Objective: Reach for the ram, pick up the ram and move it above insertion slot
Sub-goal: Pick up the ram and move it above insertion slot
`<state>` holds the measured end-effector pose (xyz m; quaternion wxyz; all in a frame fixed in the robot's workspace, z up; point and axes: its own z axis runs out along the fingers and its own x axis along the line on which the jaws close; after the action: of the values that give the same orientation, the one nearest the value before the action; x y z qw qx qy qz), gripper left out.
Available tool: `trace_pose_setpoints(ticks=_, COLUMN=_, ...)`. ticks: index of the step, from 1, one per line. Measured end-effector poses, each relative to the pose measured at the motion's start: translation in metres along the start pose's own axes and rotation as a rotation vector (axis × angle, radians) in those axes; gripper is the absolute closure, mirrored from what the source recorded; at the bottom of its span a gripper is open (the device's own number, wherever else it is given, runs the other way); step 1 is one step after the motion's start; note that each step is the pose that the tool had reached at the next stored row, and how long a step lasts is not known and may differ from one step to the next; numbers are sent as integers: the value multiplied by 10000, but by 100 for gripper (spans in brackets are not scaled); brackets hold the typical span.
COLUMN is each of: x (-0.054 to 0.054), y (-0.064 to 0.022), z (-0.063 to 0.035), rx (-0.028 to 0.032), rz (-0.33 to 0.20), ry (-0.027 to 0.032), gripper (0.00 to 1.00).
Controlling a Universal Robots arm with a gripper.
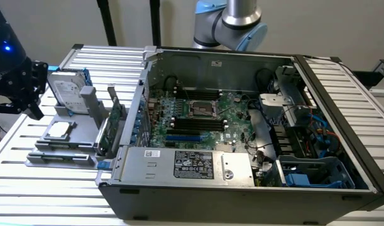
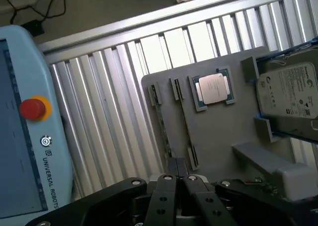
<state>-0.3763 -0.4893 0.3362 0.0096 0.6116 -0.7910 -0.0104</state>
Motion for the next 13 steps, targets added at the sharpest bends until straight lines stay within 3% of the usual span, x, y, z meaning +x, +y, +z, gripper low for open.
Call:
trace_pose_setpoints(ticks=7, x=0, y=0, z=15, rx=2, rz=-1261, ry=37, gripper=89)
trace_pose_setpoints(ticks=10, x=0, y=-1, z=15, rx=3, rz=-1343, ry=38, gripper=89)
trace_pose_setpoints(ticks=13, x=0, y=0, z=16, rx=3, rz=-1343, ry=38, gripper=76)
